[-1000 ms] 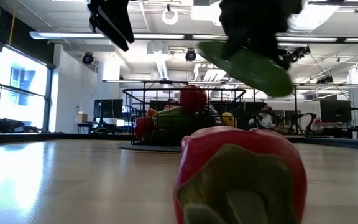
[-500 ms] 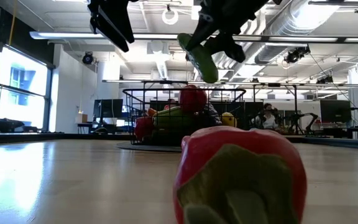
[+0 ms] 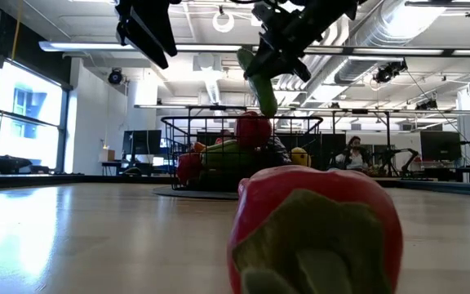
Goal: Build produce basket
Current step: Put the cucumber into the wire basket, then put the red pepper into the wire basket
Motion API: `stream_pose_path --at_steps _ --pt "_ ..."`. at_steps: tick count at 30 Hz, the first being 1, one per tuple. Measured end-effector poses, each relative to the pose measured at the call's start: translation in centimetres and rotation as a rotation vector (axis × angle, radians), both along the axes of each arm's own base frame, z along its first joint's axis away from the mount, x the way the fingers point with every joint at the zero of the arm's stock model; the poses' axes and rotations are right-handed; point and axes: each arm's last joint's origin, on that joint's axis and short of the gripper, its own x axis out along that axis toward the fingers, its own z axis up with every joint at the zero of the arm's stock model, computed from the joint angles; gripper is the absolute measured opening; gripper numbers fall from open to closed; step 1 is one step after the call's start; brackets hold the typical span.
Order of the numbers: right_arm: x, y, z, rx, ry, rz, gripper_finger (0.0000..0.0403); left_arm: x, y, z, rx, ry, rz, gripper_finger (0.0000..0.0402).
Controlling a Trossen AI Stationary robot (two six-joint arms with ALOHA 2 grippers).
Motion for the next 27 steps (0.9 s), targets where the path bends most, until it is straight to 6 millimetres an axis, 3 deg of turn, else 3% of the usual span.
stream_pose_path --at_steps 10,18,27 --pt "-1.0 -3.3 0.1 -0.113 0.037 -0.034 0.0108 0.0 0.0 0.0 -0.02 -0.016 0.035 0.0262" --pt "-1.4 -4.4 0.1 -0.155 0.059 -0.046 0.0112 0.0 0.0 0.0 -0.041 -0.032 0.073 0.0262" --pt "-1.7 -4.4 -0.2 -0.151 0.103 -0.039 0.0209 0.0 0.0 0.0 -0.045 -0.035 0.079 0.0262"
